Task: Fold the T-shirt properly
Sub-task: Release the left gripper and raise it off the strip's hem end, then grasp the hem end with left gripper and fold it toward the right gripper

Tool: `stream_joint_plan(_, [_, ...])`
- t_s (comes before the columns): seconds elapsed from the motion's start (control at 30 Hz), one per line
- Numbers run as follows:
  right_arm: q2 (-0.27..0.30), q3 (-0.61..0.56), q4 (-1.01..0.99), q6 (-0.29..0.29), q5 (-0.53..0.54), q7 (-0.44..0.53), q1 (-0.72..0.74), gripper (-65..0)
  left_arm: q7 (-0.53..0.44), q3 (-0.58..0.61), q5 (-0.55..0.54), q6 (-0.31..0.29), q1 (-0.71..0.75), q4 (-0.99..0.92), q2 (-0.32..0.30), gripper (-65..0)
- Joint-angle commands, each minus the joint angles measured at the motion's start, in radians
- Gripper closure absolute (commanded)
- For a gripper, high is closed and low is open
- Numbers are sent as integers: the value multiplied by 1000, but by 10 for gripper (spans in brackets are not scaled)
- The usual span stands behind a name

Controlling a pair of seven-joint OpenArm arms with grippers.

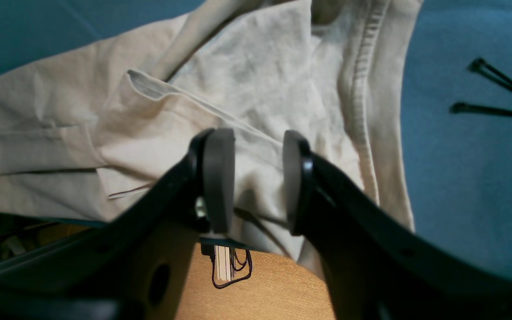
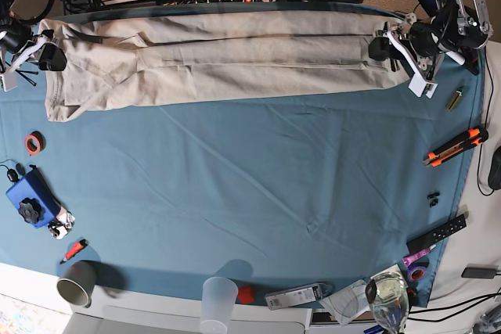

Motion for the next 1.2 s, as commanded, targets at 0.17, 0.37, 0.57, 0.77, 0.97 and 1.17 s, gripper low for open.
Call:
stream_joint_plan(0.17, [27,11,14,2,13,17,3,-190,-2,2,53,16,-11,16,-6,0])
stream_joint_plan(0.37, [27,11,14,2,12,17,3,-190,-21,2,72,15,-26,186,-5,0])
stream_joint_plan(0.57, [27,11,14,2,12,17,3,-190,-52,17,-21,-46,38,351,9,0])
stream_joint_plan(0.77, [27,11,14,3,12,17,3,-190,-53,159,-39,-46,63,387,111,0])
stream_joint_plan(0.97, [27,11,14,3,12,17,3,-190,-92,433,72,-52,29,387,198,0])
stream_joint_plan(1.17, [27,11,14,3,12,17,3,-190,-170,678,276,12,-4,386,293,0])
